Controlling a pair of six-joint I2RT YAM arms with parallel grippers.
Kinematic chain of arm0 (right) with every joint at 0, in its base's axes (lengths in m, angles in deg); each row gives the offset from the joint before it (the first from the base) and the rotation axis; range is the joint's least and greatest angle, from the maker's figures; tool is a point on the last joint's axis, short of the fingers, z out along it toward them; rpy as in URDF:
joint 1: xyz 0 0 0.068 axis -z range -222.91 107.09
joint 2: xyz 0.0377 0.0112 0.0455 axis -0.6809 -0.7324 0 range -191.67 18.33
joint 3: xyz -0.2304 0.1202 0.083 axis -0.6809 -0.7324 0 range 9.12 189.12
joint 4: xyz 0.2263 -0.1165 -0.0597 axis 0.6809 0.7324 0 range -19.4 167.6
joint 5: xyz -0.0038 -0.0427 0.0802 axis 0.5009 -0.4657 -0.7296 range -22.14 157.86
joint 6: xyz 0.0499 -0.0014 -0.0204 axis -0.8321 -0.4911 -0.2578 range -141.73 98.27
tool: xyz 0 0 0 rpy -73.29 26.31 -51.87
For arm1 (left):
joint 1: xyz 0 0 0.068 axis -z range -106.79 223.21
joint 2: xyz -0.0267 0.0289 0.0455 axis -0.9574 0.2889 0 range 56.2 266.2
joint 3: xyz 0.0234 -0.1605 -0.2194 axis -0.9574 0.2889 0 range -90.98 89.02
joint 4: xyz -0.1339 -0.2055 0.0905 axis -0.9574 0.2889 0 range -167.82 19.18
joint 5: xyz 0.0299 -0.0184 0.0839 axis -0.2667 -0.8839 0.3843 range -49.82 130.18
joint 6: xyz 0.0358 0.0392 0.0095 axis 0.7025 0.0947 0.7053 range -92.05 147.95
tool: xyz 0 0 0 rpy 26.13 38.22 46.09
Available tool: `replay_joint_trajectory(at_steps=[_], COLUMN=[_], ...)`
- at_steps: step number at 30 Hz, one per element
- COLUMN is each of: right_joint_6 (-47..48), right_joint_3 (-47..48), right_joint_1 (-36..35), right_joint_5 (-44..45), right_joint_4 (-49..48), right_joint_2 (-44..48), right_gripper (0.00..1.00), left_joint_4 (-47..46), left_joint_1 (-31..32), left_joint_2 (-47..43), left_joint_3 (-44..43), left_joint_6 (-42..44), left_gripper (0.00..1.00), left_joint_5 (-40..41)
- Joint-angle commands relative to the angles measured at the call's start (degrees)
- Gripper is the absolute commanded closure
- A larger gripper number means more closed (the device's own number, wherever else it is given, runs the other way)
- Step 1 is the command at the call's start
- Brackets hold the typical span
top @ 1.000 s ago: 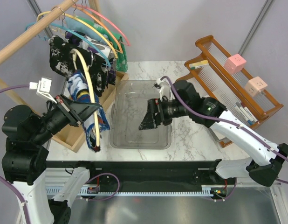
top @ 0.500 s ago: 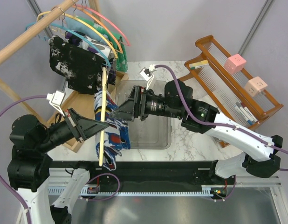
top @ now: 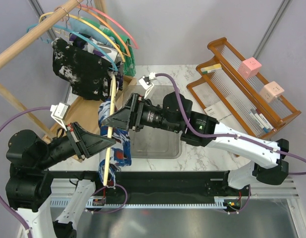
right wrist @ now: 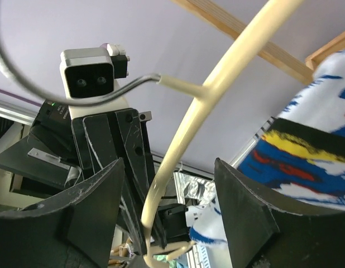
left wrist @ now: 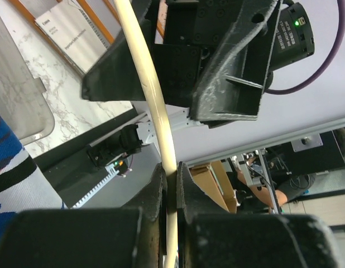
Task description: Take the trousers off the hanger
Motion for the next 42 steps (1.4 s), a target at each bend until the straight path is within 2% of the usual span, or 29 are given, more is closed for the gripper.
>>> replay_joint_trajectory(at_steps=[1,5,7,8,10,11,12,16,18,19,20,21,23,24,29,34,37,38,42], right_joint_6=[-0.7,-1.3,-1.7,-1.7,-1.5,-1.3,-1.1,-1.0,-1.0,-1.2,-1.8,-2.0,-2.5,-2.8,-3.3,-5.1,-5.8,-5.9,-7.5], right_joint_3=[3.0,1.5,0.6,0.3,-0.2,-0.4,-0.7,-3.6,-4.7,-5.6,-5.9,-6.2,-6.2,-6.1,-5.8,-5.7,-3.2,-2.3,2.6], right_joint_1=[-2.0,-3.1,-3.1,-3.1,-3.1,-3.1,-3.1,-3.0,-2.8,-2.7,-2.4,-2.2,-1.3,-1.1,0.4,3.6,5.4,6.0,6.7], right_joint_5=[2.7,4.2,5.3,5.7,6.4,7.3,7.9,10.8,11.8,12.2,12.5,12.5,12.6,12.9,15.6,15.9,16.4,16.5,16.0], right_joint_4=[-4.8,-7.2,-7.9,-7.9,-7.9,-7.9,-7.9,-7.9,-7.7,-7.5,-7.4,-7.1,-6.0,-4.9,-0.1,3.0,5.8,7.2,8.6], right_joint_2=[-1.9,-1.8,-1.5,-1.3,-0.7,-0.4,0.2,3.6,4.6,5.6,6.1,6.5,7.7,8.4,11.1,14.3,15.7,15.7,15.6], right_gripper=[0.3,0.45,0.48,0.54,0.58,0.65,0.67,0.77,0.86,0.9,0.99,1.0,1.0,1.0,1.0,1.0,1.0,1.0,1.0], left_joint_4=[-10.6,-10.7,-10.7,-10.6,-10.7,-10.6,-10.6,-10.7,-10.7,-10.6,-10.7,-10.6,-10.6,-10.6,-10.6,-8.9,-6.7,-4.9,-6.2], left_joint_1=[0.0,0.0,0.0,0.0,0.0,0.0,0.0,0.0,0.0,0.0,0.0,0.0,0.0,0.0,0.0,-0.1,0.0,-0.1,-0.3], left_joint_2=[0.0,1.1,1.5,1.8,2.1,2.1,2.4,2.4,2.6,2.8,2.8,3.0,3.2,2.9,1.5,1.0,1.0,0.8,-0.8], left_joint_3=[-1.5,-2.2,-2.2,-2.1,-1.4,-1.1,-0.4,0.4,0.5,0.4,0.4,-0.2,-1.3,-2.4,-4.0,-2.7,-3.1,-3.4,-0.3], left_joint_6=[0.0,1.0,1.1,1.0,0.7,0.7,0.7,2.1,2.6,2.8,3.3,3.8,5.9,6.5,9.6,13.9,19.3,20.9,27.1], left_gripper=[0.98,0.98,0.98,0.98,0.98,0.98,0.88,0.71,0.59,0.57,0.54,0.51,0.49,0.44,0.36,0.36,0.38,0.42,0.4], left_joint_5=[-6.5,-8.7,-9.6,-9.7,-10.0,-10.3,-11.0,-10.9,-10.3,-10.4,-10.2,-10.4,-9.7,-7.8,-0.9,2.9,7.8,12.9,18.7])
